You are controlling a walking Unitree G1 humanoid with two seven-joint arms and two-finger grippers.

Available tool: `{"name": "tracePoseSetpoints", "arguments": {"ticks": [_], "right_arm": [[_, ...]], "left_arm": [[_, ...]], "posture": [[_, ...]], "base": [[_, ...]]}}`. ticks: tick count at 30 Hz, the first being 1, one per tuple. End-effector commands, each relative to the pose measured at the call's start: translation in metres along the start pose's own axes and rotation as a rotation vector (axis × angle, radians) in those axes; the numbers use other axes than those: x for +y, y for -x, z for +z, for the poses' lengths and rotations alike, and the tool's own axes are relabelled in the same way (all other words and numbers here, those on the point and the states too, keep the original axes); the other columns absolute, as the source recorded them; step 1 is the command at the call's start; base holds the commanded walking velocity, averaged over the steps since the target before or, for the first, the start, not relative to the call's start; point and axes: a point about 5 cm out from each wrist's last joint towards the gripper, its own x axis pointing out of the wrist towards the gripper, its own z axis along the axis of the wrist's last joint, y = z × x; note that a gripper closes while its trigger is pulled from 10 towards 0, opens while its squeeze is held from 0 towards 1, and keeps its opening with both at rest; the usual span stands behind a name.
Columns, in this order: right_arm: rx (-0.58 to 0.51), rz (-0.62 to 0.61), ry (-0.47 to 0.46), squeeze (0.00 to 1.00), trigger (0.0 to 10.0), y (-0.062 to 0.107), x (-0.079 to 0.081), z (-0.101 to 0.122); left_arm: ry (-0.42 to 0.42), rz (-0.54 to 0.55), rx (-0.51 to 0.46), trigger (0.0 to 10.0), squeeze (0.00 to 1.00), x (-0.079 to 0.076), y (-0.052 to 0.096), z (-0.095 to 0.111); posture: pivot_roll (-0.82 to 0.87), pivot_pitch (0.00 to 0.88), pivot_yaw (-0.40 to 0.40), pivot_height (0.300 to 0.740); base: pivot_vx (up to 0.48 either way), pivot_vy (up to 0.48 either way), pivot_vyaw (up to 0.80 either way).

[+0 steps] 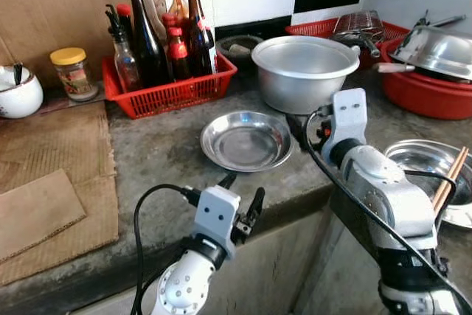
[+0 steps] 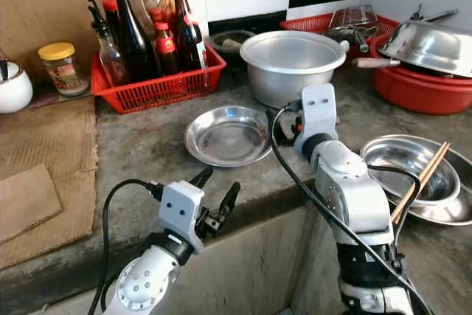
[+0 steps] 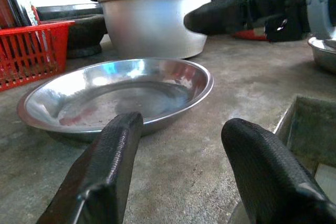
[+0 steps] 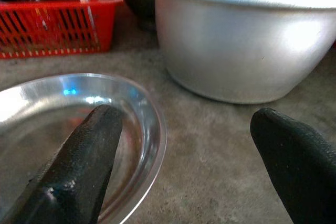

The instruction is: Kitchen organization

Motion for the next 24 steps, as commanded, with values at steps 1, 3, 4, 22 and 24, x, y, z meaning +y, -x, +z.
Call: {"name": "tracePoseSetpoints", "arguments": {"ticks": [1,3,4,22,24], "right_arm": [[0.056,0.072,-0.031,0.0,10.0,-0.005,0.009,0.002],[0.088,0.108,-0.04,0.0,10.0,-0.008,0.014,0.002],[0.094,0.119,-0.04,0.0,10.0,-0.008,0.015,0.002],[0.29,0.204,-0.044,0.0,10.0,-0.021,0.028,-0.009],[0.268,0.181,-0.067,0.0,10.0,-0.022,0.023,-0.004]], "left_arm": [[0.014,-0.015,-0.008,10.0,0.0,-0.002,0.001,0.002],[0.014,-0.018,-0.012,10.0,0.0,-0.003,0.002,0.002],[0.014,-0.018,-0.013,10.0,0.0,-0.003,0.002,0.002],[0.012,-0.003,-0.004,10.0,0.0,-0.005,0.005,0.001],[0.013,-0.001,-0.004,10.0,0.0,-0.004,0.005,0.001]], "posture": [[0.09,0.042,-0.022,0.74],[0.1,0.041,-0.026,0.74],[0.1,0.041,-0.026,0.74],[0.1,0.06,-0.034,0.74],[0.1,0.063,-0.037,0.74]], "base": [[0.0,0.0,0.0],[0.0,0.0,0.0],[0.0,0.0,0.0],[0.0,0.0,0.0],[0.0,0.0,0.0]]}}
